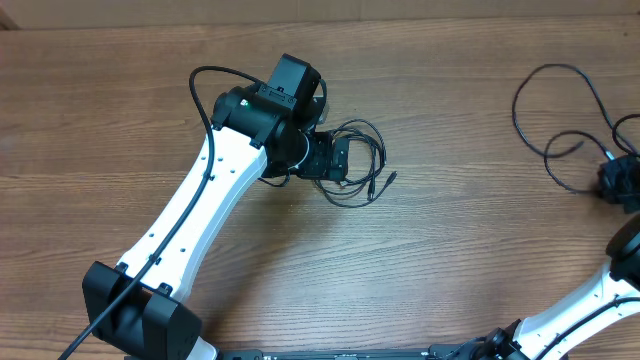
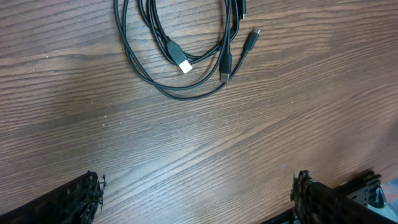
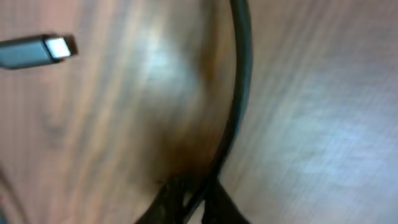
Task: Untangle cables
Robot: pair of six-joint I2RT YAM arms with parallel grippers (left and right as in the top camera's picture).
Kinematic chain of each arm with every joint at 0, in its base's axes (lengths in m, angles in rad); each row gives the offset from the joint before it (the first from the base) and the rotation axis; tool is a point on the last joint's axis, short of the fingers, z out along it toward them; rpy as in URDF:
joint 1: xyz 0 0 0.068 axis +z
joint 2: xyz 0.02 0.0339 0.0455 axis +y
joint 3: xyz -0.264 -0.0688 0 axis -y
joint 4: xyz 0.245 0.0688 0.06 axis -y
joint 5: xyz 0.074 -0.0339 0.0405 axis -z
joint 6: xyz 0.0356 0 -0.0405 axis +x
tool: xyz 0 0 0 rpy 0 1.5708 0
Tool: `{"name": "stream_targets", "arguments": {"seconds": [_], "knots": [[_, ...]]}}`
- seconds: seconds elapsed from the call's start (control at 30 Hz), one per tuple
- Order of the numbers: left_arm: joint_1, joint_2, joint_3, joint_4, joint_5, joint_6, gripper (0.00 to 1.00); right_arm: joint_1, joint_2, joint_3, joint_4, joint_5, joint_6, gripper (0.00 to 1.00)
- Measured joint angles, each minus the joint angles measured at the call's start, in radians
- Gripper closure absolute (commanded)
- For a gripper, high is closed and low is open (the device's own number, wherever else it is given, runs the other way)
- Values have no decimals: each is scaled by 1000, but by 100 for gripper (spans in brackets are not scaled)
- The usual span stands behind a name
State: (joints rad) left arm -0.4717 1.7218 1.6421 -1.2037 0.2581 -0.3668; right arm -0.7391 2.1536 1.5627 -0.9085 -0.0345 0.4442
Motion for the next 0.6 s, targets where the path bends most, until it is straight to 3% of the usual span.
{"name": "stream_targets", "arguments": {"seconds": [0.37,0.6], "knots": [[0,0,0,23,0,0,0,0,0,74,25,-280,0,96],[0,0,0,23,0,0,0,0,0,116,59,-344,1,96]]}}
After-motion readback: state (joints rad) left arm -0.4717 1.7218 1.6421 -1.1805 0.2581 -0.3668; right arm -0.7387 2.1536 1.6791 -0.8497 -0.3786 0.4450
